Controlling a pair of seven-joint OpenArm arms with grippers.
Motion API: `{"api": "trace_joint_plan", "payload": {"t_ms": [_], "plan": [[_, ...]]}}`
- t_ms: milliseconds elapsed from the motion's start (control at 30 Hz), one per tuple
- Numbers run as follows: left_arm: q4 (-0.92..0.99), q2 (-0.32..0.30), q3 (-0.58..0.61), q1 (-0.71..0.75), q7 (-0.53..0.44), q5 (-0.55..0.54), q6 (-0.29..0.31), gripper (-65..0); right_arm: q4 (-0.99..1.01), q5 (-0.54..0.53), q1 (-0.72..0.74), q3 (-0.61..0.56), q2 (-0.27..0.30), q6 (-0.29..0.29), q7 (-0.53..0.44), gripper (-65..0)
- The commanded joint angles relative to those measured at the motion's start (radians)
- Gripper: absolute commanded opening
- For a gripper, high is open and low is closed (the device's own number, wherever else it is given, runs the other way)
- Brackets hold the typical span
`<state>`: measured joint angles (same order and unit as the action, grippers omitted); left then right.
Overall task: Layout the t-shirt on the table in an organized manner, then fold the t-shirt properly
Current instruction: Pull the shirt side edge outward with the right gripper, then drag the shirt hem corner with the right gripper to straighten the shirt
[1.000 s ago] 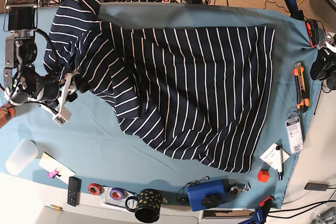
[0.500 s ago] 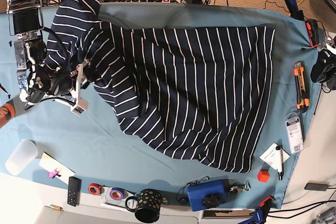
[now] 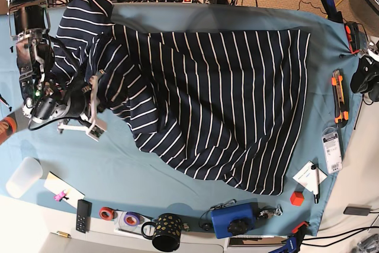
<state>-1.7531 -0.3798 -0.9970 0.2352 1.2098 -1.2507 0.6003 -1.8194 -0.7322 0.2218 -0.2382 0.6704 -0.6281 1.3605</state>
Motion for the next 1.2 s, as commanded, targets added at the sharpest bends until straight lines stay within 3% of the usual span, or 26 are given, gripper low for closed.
{"api": "trace_joint_plan", "payload": {"t_ms": [0,100,267,400,567,800,900,1000,1167], "plan": [[-0.014,-0.022,-0.007,-0.005,-0.021,-0.028,0.003,-43.9,-0.043,0.008,0.025,0.011,0.020,0.000,-0.031,-65.0],[-0.014,-0.022,-0.007,-0.005,-0.021,-0.028,0.003,-43.9,-0.119,0.111,0.025,0.011,0.019,0.026,-0.110,-65.0],[-0.014,-0.022,-0.007,-0.005,-0.021,-0.028,0.003,-43.9,-0.126,0.421,0.037,0.011,0.019,0.166,-0.374,-65.0],[-0.014,-0.022,-0.007,-0.005,-0.021,-0.029,0.003,-43.9,-0.033,0.577,0.122,0.011,0.019,0.262,-0.541,-65.0],[-0.014,-0.022,-0.007,-0.005,-0.022,-0.030,0.003,-43.9,0.288,0.618,0.349,0.011,-0.006,0.285,-0.660,-65.0],[-0.014,-0.022,-0.007,-0.005,-0.022,-0.044,0.003,-43.9,0.975,0.747,0.707,0.011,-0.187,0.255,-0.914,-65.0],[-0.014,-0.022,-0.007,-0.005,-0.021,-0.044,0.003,-43.9,1.217,0.845,0.800,0.011,-0.251,0.306,-1.066,-65.0],[-0.014,-0.022,-0.007,-0.005,-0.020,-0.043,0.003,-43.9,1.312,0.861,0.828,0.011,-0.277,0.421,-1.093,-65.0],[-0.014,-0.022,-0.007,-0.005,-0.023,-0.017,0.004,-43.9,1.309,0.860,0.808,0.011,-0.274,0.417,-1.060,-65.0]]}}
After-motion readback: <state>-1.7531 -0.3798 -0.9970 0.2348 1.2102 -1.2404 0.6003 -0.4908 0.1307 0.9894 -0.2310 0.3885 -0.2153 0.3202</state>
